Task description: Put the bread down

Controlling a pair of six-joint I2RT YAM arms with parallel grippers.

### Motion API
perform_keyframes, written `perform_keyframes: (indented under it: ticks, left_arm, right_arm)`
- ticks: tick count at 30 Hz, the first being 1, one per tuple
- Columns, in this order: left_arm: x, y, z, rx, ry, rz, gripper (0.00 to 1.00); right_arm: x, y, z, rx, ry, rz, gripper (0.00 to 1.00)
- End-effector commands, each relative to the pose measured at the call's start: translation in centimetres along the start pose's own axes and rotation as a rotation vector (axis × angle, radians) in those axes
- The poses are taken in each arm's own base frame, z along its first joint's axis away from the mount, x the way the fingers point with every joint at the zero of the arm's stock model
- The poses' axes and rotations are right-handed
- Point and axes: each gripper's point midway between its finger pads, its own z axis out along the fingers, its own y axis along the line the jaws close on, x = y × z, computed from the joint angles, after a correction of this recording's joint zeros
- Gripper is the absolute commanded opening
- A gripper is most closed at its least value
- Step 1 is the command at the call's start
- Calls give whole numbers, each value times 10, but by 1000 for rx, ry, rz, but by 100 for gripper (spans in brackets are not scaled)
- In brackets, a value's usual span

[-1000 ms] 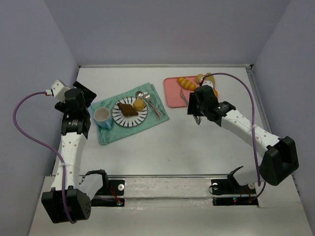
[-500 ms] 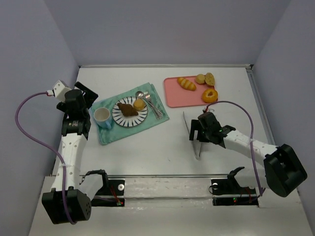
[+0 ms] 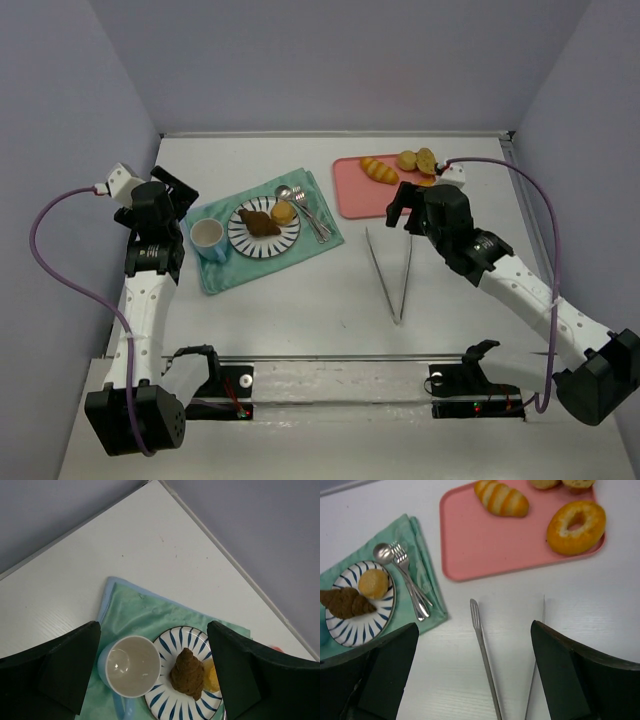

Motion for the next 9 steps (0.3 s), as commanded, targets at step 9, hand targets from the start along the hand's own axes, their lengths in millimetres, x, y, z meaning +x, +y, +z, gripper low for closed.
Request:
perform_keyframes:
  ticks: [9]
  left_arm:
    - [-35,-21,-13,60,-69,-37,99]
  right_arm:
    - [-58,18,15,21,-163,-30,100]
